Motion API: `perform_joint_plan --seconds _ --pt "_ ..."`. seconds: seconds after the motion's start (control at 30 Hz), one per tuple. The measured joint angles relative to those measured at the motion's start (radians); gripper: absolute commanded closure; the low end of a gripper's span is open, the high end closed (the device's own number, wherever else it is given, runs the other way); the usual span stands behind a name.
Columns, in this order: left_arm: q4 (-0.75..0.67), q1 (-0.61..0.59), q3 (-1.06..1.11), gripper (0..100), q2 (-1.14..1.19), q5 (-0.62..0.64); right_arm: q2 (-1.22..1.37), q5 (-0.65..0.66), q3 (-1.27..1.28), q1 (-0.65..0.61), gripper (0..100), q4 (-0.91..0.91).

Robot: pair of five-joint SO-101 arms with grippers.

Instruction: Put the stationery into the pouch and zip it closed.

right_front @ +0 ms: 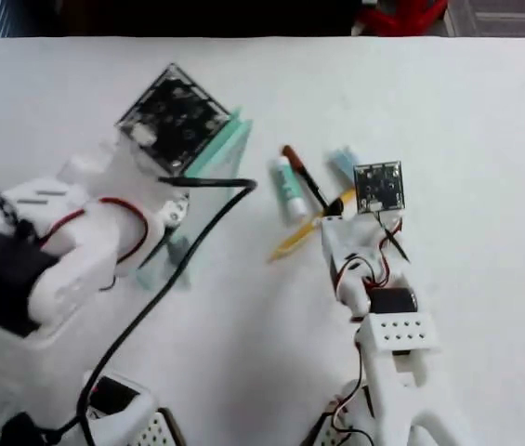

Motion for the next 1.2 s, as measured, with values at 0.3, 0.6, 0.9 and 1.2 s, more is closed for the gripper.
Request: perform_joint_plan --seconds 0.3,0.6,0.9,1.2 --pt "0.000 0.002 0.058 98 -0.025 0.124 0.000 0.000 0.000 0.000 75.1 0.000" --pt "0.000 0.009 0.184 98 -0.026 0.155 0.000 0.000 0.000 0.000 75.1 0.000" --pt "0.000 0.008 0.146 98 -0.026 0.184 0.000 0.000 0.000 0.000 75.1 0.000" --pt "0.000 0.009 0.146 98 -0.026 0.184 0.000 0.000 0.000 -0.017 75.1 0.000"
